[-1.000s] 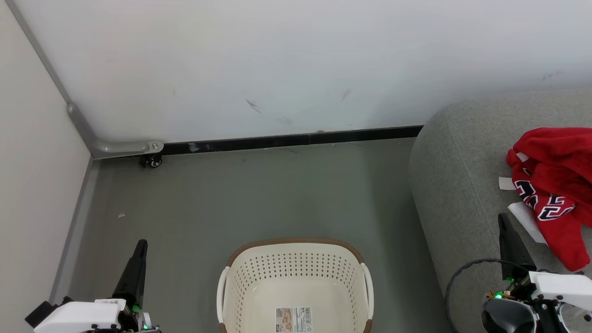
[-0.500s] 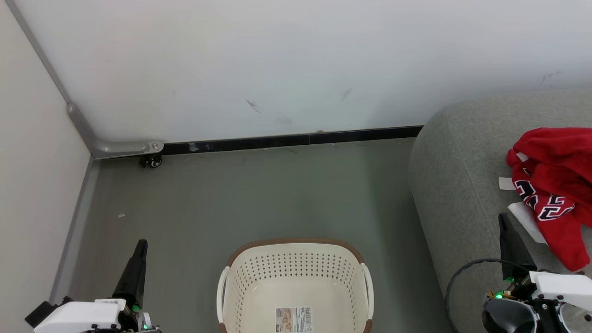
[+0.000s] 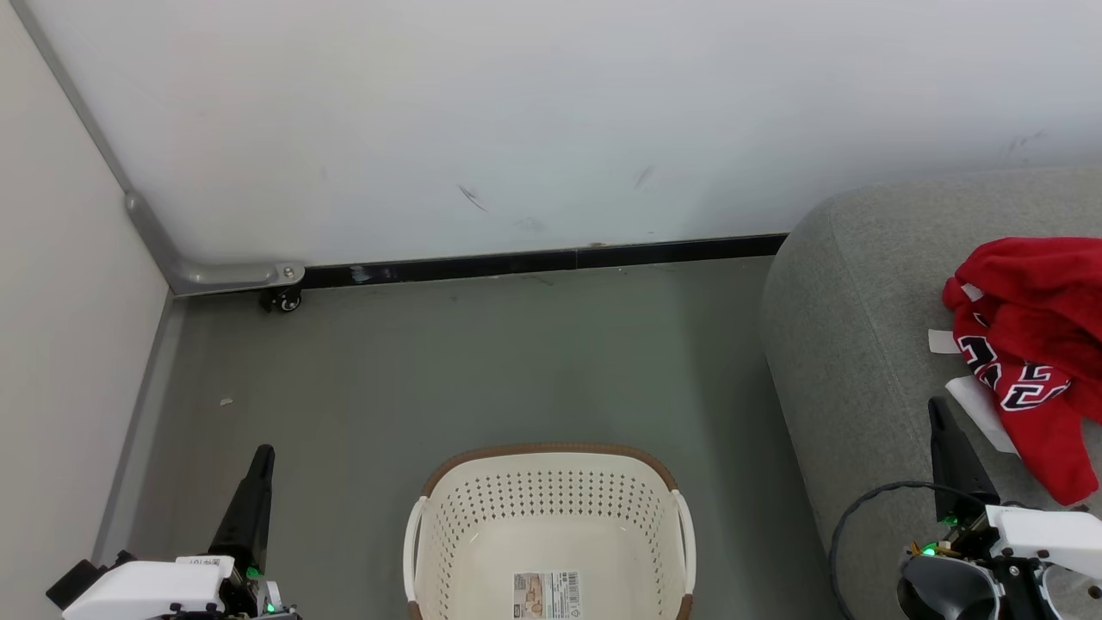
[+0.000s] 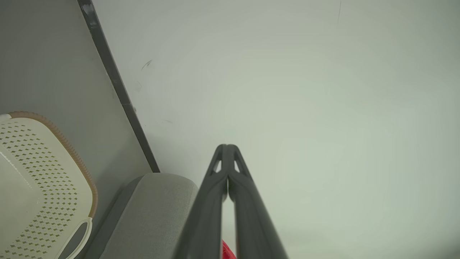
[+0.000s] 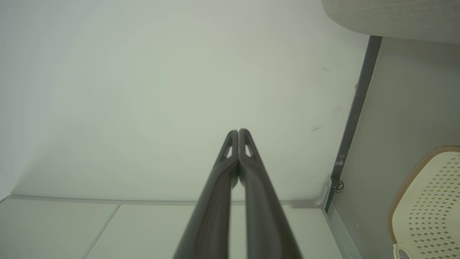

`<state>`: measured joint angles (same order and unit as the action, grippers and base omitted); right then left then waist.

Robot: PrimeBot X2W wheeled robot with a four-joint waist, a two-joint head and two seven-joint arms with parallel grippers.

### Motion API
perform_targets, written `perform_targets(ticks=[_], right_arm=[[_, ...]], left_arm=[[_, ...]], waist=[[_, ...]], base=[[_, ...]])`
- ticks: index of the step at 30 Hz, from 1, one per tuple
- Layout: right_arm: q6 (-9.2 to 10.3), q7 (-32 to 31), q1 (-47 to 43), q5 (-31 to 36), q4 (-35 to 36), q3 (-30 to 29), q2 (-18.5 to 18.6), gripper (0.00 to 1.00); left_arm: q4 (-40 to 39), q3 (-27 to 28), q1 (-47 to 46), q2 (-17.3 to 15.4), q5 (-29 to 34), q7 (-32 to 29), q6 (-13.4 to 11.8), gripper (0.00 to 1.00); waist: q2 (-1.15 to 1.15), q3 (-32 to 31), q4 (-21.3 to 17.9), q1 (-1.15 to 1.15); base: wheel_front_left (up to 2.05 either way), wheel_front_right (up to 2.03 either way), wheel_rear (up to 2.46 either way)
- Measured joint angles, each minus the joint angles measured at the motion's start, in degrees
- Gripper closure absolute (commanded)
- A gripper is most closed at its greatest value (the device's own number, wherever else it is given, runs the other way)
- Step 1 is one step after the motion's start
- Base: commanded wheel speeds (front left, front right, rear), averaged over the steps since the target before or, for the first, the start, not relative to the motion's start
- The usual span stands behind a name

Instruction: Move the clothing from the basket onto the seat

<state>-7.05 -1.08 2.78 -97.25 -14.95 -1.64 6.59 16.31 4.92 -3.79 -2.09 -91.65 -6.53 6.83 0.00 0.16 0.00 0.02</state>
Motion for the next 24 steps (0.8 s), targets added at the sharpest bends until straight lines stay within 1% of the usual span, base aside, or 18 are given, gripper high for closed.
perform_targets(ticks=[24], right_arm=[[0.0, 0.0, 0.0, 0.0, -0.1, -0.2, -0.2, 1.0]], left_arm=[[-0.1, 0.0, 0.0, 0.0, 0.0, 0.0, 0.0, 1.0]], waist=[[0.0, 0.0, 0.0, 0.0]], base=[[0.0, 0.0, 0.0]])
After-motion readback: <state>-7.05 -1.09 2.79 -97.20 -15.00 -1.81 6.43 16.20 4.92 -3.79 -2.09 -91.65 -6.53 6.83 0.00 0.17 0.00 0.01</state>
